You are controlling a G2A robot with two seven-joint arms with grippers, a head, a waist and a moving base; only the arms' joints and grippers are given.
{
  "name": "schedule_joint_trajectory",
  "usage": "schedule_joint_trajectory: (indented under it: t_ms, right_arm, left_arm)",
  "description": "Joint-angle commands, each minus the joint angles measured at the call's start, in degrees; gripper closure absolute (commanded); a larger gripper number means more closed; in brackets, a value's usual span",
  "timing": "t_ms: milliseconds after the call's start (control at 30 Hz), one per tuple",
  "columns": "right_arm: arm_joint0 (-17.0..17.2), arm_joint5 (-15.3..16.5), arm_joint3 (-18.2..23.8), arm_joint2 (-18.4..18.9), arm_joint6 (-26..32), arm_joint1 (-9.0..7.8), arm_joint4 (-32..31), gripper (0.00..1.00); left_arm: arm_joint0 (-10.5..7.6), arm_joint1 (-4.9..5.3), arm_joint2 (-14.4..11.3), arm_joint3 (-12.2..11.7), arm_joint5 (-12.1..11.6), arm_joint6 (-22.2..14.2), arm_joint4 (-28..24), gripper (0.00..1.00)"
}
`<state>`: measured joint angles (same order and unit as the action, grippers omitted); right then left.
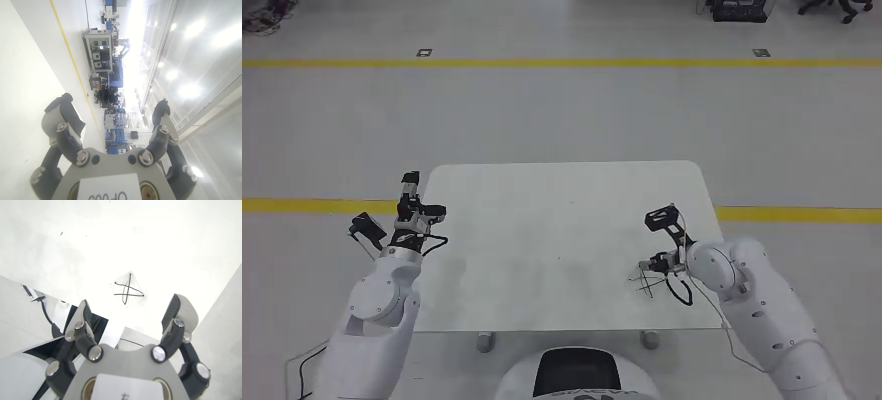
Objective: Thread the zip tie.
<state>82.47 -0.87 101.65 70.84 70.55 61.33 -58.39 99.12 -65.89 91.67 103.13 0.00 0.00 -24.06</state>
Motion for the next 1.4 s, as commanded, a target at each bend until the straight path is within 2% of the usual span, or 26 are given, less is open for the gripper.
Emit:
schedule_joint_trajectory:
  t_ms: [0, 233, 1167, 1300, 1367]
  right_arm:
    - [-1.36, -0.56, -1.63, -1.42, 1.03, 0.24, -0.05, 0.0]
    - [-6.67, -2.47, -8.04, -6.95, 4.44, 1.35, -1.61, 0.0]
    - [-5.32, -2.07, -6.16, -8.67, 4.5, 1.38, -4.59, 0.0]
    - [-3.55, -3.42, -4.46, -9.28, 3.29, 1.33, -7.32, 0.0]
    - [-3.13, -2.82, -4.11, -9.77, 3.42, 1.36, -7.56, 0.0]
  left_arm:
    - [0.0, 0.0, 0.0, 0.0, 0.0, 0.0, 0.0, 0.0]
    - [0.0, 0.0, 0.0, 0.0, 0.0, 0.0, 0.0, 0.0]
    - [0.0, 0.0, 0.0, 0.0, 0.0, 0.0, 0.0, 0.0]
    - [0.0, 0.0, 0.0, 0.0, 0.0, 0.0, 0.0, 0.0]
    - [0.0, 0.0, 0.0, 0.0, 0.0, 0.0, 0.0, 0.0]
